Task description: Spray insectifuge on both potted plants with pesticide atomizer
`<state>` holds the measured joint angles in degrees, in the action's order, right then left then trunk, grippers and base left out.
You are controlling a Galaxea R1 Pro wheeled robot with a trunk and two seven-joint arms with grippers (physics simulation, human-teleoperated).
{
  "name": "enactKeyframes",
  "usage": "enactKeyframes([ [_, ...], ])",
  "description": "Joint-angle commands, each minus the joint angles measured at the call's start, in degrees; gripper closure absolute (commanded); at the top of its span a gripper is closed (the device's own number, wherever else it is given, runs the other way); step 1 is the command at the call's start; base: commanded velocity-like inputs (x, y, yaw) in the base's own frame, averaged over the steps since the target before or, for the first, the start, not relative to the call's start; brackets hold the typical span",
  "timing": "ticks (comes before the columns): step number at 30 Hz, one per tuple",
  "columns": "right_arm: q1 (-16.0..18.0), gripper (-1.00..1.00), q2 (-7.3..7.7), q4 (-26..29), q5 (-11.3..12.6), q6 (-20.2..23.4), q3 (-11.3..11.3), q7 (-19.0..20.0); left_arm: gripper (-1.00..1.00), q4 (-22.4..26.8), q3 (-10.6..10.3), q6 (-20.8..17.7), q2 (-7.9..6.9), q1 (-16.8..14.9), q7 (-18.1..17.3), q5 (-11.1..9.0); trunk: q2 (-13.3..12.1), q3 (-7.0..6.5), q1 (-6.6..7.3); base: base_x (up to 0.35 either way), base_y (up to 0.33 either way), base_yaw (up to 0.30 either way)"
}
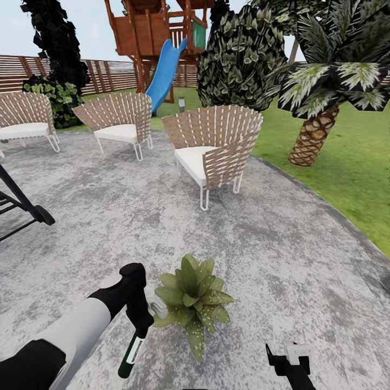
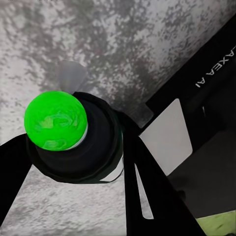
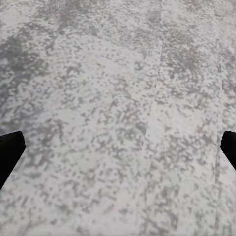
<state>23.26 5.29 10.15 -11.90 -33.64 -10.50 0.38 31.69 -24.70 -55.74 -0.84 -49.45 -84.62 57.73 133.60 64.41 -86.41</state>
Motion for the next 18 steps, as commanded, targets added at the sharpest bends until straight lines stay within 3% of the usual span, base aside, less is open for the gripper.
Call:
enactKeyframes([
  [1, 0.04, -1.0, -0.02, -0.05, -0.58, -0.2, -0.48, 0.05, 1.0, 0.12, -0.26, -0.6, -0.04, -0.06, -0.55, 0.37, 0.02, 0.05, 0.01, -0.002, 0.016, -0.003],
  [7, 0.04, -1.0, -0.02, -0.05, -0.51, -0.2, -0.48, -0.02, 1.0, -0.04, -0.26, -0.39, -0.62, 0.29, 0.41, 0.4, 0.02, 0.05, 0.01, -0.001, 0.004, -0.001],
  [12, 0.03, -1.0, -0.02, -0.05, -0.49, -0.2, -0.48, -0.02, 1.0, -0.52, 0.13, -0.33, -3.14, 0.55, 2.7, 0.29, 0.02, 0.05, 0.01, 0.0, 0.0, 0.0],
  [18, 0.04, -1.0, -0.02, -0.05, -0.58, -0.2, -0.48, -0.03, 1.0, -0.42, 0.29, -0.52, -2.4, 0.58, 2.83, 0.13, 0.02, 0.05, 0.01, 0.051, 0.0, 0.0],
])
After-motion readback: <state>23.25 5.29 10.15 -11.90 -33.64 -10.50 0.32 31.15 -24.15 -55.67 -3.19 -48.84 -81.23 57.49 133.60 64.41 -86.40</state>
